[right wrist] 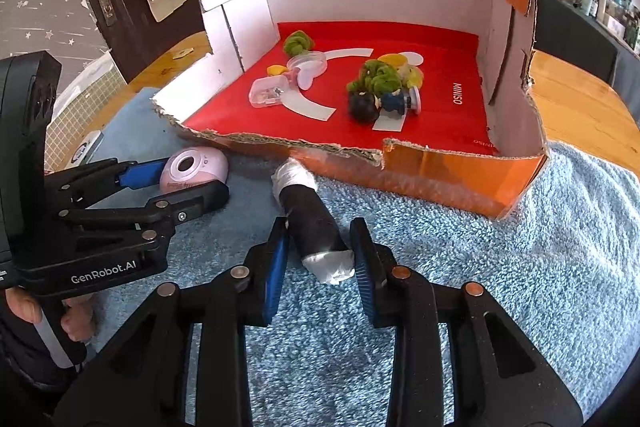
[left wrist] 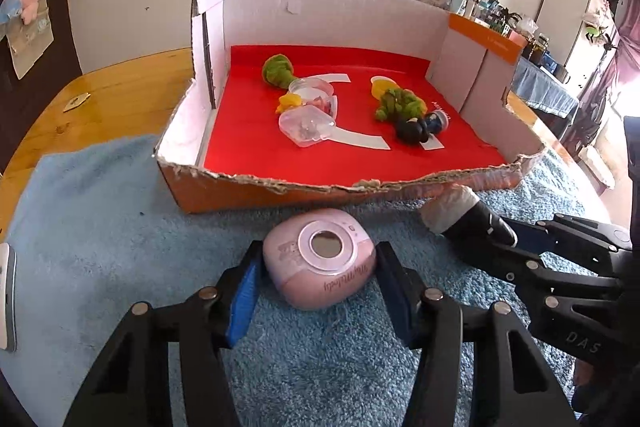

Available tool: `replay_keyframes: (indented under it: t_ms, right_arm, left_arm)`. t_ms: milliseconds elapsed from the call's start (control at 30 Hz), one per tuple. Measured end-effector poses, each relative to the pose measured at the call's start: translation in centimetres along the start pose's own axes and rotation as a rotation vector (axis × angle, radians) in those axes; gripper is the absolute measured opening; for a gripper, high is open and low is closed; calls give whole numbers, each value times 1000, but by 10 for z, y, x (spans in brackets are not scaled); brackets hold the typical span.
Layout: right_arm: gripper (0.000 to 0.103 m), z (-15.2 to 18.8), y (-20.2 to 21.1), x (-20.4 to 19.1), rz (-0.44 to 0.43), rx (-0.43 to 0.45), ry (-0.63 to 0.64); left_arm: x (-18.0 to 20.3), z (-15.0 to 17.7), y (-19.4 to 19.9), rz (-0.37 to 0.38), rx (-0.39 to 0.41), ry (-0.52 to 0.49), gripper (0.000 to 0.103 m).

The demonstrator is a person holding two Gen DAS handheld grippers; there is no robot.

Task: Organize objects
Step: 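Grasp the pink round container with the left gripper while the right gripper grasps the black-and-white figure, then carry the pink container in the left gripper into the box while the right gripper carries the figure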

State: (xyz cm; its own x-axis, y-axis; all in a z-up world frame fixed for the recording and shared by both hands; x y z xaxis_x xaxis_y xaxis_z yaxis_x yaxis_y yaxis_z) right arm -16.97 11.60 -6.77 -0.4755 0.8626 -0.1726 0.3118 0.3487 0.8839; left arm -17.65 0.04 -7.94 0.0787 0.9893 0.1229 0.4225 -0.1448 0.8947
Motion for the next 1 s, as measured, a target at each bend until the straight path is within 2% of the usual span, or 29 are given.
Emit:
replay_keyframes:
  t_ms: [600, 1000]
  right_arm:
    - [28, 10, 29, -27, -47, 58, 12]
    - [28, -7, 53, -32, -43, 119, 32]
  left_arm:
    - [1, 12, 35, 54, 50, 2, 57]
    - [6, -5, 61, 64, 115, -12, 57]
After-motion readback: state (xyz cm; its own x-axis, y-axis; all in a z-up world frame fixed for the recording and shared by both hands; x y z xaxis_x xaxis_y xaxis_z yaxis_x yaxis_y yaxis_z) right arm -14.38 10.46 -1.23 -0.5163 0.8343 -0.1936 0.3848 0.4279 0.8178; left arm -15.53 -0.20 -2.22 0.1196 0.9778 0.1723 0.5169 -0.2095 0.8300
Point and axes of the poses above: each gripper's, at about its wrist camera, not at the fingertips, and y roughly against the way its jaws point, x to its right, z to its underside, the point moved 9 cm from there along -y, roughly the way its jaws point, and after that the axes turned 14 degrees about -x, right-handed, at the moved point
